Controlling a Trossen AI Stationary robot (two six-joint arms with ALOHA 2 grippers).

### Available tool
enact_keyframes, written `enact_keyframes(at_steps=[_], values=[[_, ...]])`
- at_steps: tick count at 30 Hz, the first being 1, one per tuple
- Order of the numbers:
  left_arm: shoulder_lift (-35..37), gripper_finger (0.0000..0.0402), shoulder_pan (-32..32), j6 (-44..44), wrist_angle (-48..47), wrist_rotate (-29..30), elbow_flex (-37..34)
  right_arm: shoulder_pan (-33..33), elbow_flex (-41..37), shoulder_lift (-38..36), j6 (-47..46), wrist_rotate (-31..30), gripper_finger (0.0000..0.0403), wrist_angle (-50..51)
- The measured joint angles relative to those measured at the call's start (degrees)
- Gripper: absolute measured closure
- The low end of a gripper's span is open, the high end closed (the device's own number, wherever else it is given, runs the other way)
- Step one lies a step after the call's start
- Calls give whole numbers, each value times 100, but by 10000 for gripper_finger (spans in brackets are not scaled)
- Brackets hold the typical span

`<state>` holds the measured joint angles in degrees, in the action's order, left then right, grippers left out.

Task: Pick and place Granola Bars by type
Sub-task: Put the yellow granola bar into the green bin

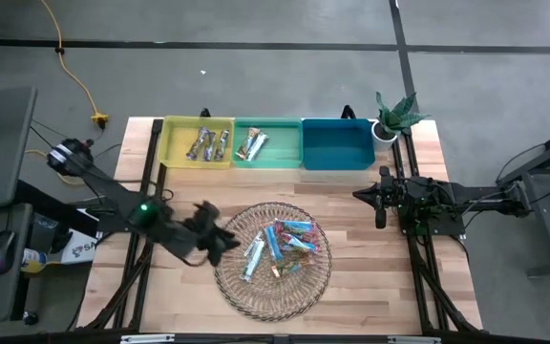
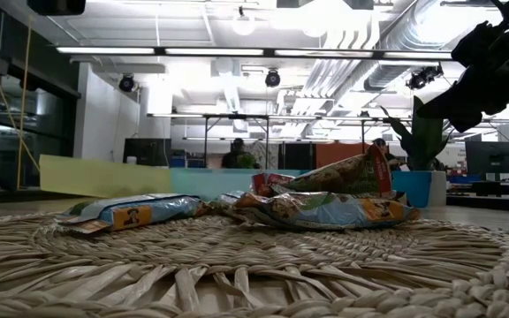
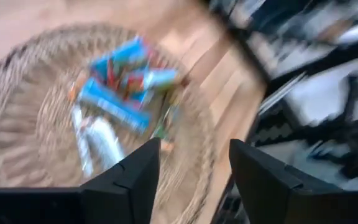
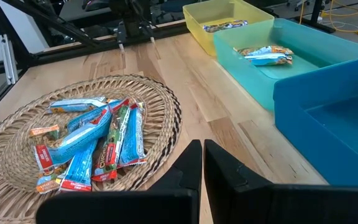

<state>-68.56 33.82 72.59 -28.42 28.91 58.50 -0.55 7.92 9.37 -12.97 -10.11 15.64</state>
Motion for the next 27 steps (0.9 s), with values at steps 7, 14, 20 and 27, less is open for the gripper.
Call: enact_keyframes(at_steps=[7,14,20,27], values=[[-1390,229,-6,519,-1718,-788,1364,1,0,0,0,0,402,-2],[-2272,229,-137,1125,-2337,-1572,1851,1,0,-2,0,0,402,-2],[-2742,222,-319,601,-2045,-2125,1851,-1,0,1,0,0,402,3],[-3148,176,-654,153,-1935,-2495,1853,1,2,-4,0,0,402,-2]])
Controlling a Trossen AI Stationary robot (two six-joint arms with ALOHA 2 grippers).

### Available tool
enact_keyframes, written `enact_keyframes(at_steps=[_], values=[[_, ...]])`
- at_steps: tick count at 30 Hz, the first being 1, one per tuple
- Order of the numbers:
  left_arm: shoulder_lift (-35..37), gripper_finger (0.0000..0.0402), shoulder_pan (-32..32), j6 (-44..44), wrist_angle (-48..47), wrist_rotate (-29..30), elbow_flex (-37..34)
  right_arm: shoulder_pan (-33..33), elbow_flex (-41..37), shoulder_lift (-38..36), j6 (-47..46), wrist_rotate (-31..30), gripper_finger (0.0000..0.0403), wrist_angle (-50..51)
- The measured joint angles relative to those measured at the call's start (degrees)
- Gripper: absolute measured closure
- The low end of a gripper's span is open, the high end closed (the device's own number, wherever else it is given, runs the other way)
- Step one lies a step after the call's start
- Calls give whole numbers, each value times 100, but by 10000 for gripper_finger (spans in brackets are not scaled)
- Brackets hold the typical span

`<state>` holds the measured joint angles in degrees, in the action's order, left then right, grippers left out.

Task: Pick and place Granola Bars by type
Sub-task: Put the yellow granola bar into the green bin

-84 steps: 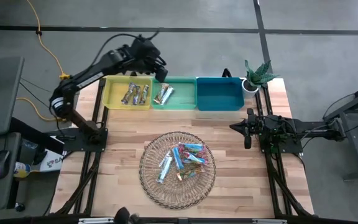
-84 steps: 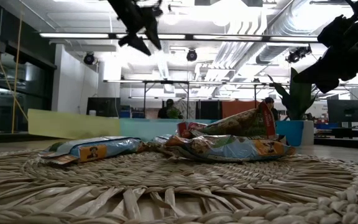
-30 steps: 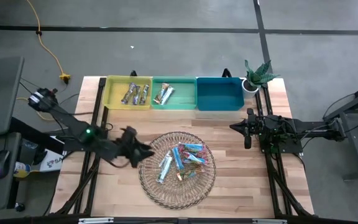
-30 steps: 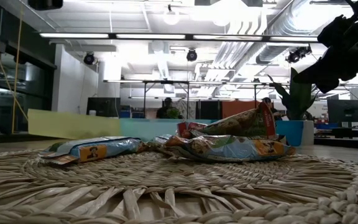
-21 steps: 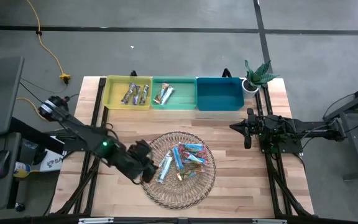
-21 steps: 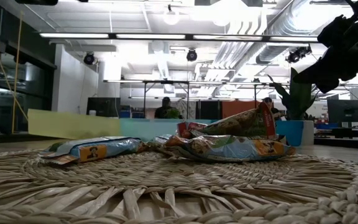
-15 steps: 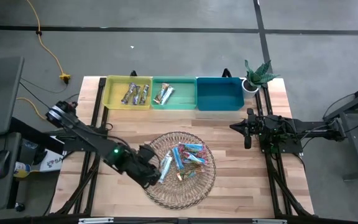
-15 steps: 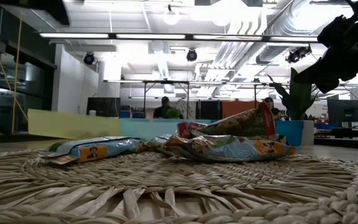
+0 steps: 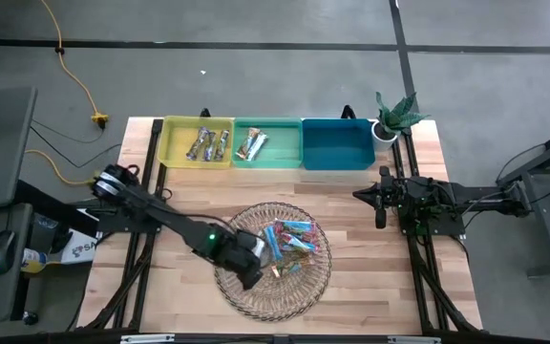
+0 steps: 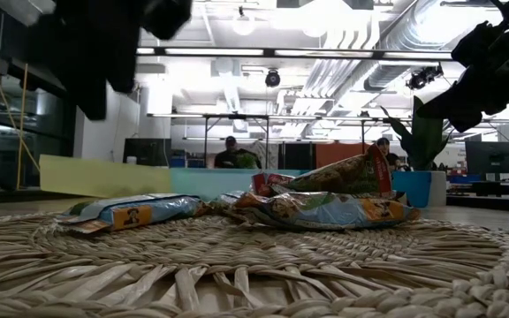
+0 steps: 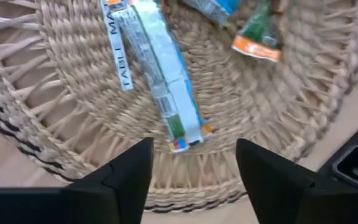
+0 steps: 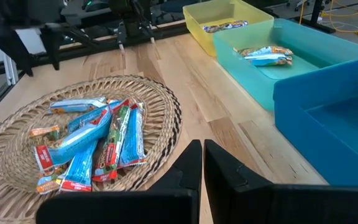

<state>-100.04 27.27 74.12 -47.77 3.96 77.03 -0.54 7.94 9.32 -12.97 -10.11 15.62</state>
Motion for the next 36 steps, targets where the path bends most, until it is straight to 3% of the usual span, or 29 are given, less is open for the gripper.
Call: enact_keyframes(at_steps=[7,14,19,23,30,36], values=[[-240,138,-452,-336,35,-209,0,-1,0,4,0,0,402,-2],[-531,136,-677,-205,-16,9,-10,-2,0,3,0,-2,402,3],[-816,136,-704,14,365,-189,-11,0,2,23,0,-1,402,-5],[-884,148,-701,183,553,-321,-9,-2,2,55,0,7,402,39],[-887,184,-702,379,614,-52,-4,-2,2,152,0,9,402,9],[-1019,188,-700,369,566,-56,-11,0,2,221,0,2,402,-31]])
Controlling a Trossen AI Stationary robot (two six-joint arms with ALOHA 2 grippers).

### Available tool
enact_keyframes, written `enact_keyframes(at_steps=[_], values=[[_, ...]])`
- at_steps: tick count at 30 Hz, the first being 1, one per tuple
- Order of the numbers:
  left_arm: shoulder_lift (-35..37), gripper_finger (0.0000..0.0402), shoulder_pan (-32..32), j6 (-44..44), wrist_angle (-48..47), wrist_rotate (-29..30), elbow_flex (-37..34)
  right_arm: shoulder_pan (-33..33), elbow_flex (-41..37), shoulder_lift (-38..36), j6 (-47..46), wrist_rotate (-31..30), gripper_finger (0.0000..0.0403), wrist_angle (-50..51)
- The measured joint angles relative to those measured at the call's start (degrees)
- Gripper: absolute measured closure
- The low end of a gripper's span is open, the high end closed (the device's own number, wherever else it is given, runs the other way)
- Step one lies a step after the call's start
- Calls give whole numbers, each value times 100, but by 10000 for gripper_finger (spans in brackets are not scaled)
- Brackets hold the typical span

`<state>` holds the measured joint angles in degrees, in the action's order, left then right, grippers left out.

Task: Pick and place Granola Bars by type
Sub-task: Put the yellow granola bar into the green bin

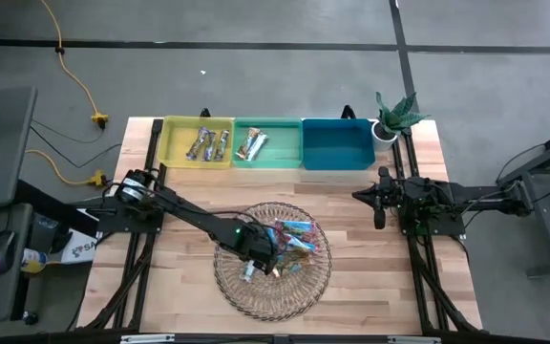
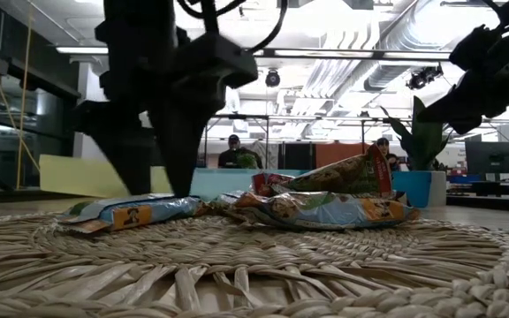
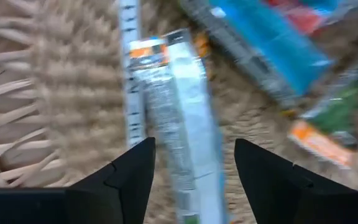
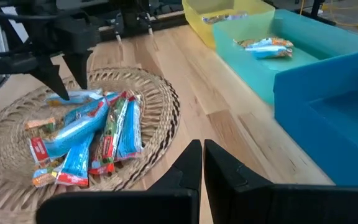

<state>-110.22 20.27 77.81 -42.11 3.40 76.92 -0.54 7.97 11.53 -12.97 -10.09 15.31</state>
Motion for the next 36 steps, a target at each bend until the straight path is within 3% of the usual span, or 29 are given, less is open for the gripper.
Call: enact_keyframes(at_steps=[7,36], values=[[-256,188,0,-107,159,-313,21,0,-2,65,0,0,403,1],[-329,201,9,-130,130,-420,11,0,0,87,0,-4,402,31]])
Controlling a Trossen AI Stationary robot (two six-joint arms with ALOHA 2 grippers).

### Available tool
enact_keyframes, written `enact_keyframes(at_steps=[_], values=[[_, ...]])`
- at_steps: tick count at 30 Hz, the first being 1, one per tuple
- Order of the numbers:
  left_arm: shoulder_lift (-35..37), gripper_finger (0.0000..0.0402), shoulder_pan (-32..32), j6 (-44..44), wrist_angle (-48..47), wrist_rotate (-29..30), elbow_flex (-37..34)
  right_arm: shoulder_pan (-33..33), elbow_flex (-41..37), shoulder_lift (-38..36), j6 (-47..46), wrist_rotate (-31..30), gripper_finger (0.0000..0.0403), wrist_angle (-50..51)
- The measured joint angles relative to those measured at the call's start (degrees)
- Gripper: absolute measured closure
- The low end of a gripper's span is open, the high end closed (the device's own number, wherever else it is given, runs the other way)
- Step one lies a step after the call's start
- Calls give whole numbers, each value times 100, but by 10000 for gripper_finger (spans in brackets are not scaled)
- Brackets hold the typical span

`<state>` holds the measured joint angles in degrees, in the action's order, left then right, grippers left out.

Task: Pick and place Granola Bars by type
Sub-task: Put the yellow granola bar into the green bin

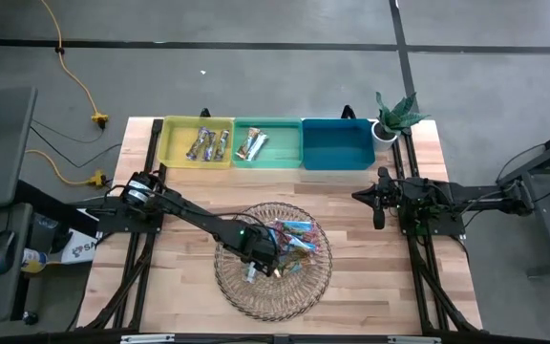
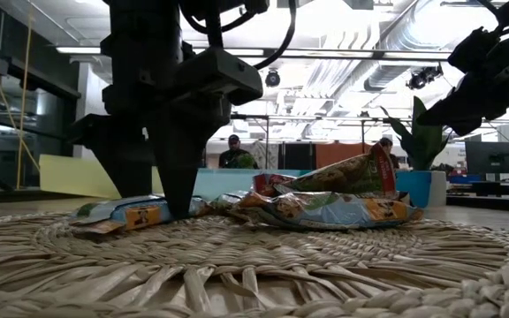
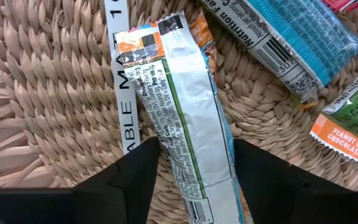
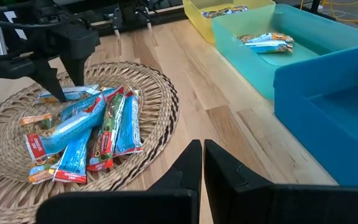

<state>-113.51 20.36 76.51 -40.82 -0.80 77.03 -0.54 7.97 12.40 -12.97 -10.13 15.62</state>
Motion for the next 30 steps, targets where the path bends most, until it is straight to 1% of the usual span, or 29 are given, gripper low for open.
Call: enact_keyframes(at_steps=[8,12,17,26,30], values=[[-2,261,0,-28,-38,-15,-11,0,0,0,0,0,402,0],[-4,278,4,-63,-13,-28,-9,1,0,0,0,0,402,0],[-3,286,4,-127,-27,-28,-9,1,-1,0,0,1,402,0],[110,287,9,-127,-103,104,-20,0,-2,0,0,2,403,0],[140,287,9,-173,-291,163,85,-1,-2,0,0,2,402,0]])
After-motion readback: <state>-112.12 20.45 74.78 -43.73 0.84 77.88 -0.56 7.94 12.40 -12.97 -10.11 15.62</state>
